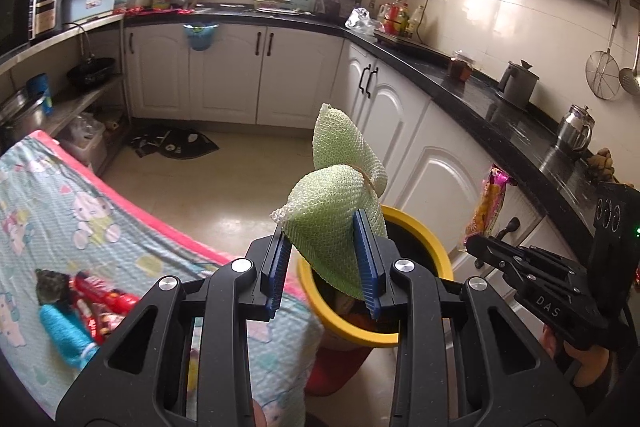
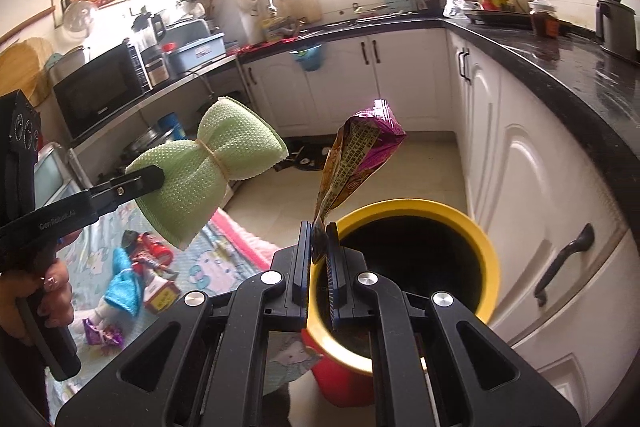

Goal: Collect trash
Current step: 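Carry the wrapper and green scrubber over the bin with both tools, then open both tools to drop the wrapper and scrubber into the bin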

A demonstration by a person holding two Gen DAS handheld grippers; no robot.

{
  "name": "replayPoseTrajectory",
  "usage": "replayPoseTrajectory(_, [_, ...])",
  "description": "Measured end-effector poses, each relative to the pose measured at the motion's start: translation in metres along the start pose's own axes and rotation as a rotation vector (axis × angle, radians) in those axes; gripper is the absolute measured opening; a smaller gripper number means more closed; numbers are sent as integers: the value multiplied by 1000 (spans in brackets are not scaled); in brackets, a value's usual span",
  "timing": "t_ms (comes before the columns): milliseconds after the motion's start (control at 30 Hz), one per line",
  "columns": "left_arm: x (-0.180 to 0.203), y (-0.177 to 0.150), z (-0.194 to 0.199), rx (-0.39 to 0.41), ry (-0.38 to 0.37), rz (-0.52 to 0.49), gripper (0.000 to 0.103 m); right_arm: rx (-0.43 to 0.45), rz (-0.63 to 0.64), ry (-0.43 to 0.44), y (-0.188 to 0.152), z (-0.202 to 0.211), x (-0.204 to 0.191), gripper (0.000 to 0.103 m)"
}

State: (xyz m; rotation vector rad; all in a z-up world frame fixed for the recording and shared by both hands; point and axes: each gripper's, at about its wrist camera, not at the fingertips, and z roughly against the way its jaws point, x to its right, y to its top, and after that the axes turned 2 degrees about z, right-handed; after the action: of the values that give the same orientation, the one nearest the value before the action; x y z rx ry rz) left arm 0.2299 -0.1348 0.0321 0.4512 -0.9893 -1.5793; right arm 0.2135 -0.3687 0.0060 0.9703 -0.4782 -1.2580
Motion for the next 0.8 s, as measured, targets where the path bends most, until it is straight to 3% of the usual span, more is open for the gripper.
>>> replayPoseTrajectory(467, [23,-8,-53,-79,-19,-13,25,-51,-8,-52,-9,-21,28,8])
replayPoseTrajectory(800, [30,-21,-91,-153,-34,-14,25,-147,-40,-77,-33,-56,50,8])
